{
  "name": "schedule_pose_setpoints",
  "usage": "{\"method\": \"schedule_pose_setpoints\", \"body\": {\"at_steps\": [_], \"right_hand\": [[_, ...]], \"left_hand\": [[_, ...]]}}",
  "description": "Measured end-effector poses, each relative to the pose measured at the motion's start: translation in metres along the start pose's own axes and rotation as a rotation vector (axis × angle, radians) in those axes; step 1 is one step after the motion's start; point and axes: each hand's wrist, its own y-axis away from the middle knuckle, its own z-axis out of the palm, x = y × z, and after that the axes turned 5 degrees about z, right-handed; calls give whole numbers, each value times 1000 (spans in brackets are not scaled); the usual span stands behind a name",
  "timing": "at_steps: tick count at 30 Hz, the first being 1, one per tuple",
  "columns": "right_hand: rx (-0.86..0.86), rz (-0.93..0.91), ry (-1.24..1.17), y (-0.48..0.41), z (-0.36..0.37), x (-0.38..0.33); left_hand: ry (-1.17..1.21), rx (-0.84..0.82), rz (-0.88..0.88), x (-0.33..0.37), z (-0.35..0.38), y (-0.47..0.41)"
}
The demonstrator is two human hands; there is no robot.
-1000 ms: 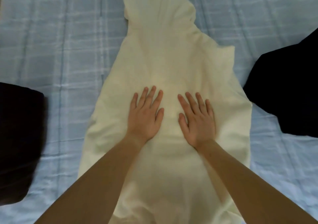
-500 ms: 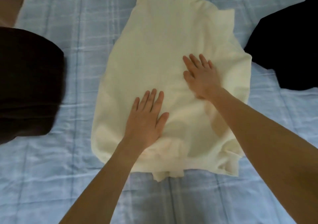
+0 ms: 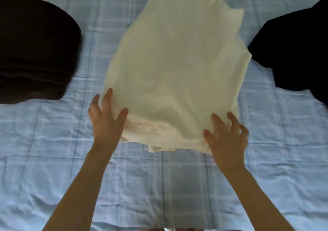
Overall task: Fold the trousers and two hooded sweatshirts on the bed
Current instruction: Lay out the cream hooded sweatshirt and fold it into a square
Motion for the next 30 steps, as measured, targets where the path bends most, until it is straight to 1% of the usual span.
{"method": "schedule_pose_setpoints", "body": {"at_steps": [1, 2, 3, 5, 8, 9, 10, 12, 13, 15, 17, 19, 22, 24, 25, 26, 27, 28, 29, 30], "right_hand": [[-54, 77, -60, 1, 0, 2], [-93, 127, -157, 1, 0, 2], [-108, 143, -253, 1, 0, 1], [-112, 167, -398, -2, -4, -2], [-157, 221, -519, -5, -9, -4], [-175, 219, -527, -6, -9, -4], [-180, 195, -534, -7, -11, -3], [-165, 114, -511, -7, -26, 4], [-145, 68, -480, -6, -39, 11], [-109, -4, -407, -1, -68, 33], [-90, 2, -365, 7, -93, 58], [-108, 59, -322, 13, -93, 78], [-218, 45, -174, 15, -59, 91], [-291, 70, -174, 13, -44, 91], [-296, 79, -136, 11, -40, 90], [-259, 54, -34, 10, -40, 87], [-176, 3, 99, 10, -40, 81], [-65, -66, 174, 10, -39, 73], [33, -138, 157, 10, -38, 59], [92, -211, 89, 8, -35, 39]], "left_hand": [[85, -45, -116, -3, 0, 4], [150, -78, -157, -5, 2, 8], [176, -93, -147, -7, 5, 12], [142, -91, -136, -10, 6, 17], [-1, -63, -218, -16, 6, 23], [12, -65, -228, -17, 6, 25], [80, -67, -229, -15, 5, 27], [294, -75, -244, -8, -1, 32], [359, -77, -249, -4, -7, 35], [400, -48, -231, 1, -22, 44], [383, -18, -205, 3, -30, 58], [277, -65, -180, -1, -25, 76], [186, -162, -231, -14, -2, 92], [170, -188, -244, -18, 6, 93], [169, -186, -239, -18, 6, 90], [175, -180, -233, -19, 4, 87], [188, -173, -229, -19, 2, 83], [213, -160, -230, -20, -1, 77], [246, -150, -241, -20, -3, 70], [277, -141, -248, -20, -4, 60]]}}
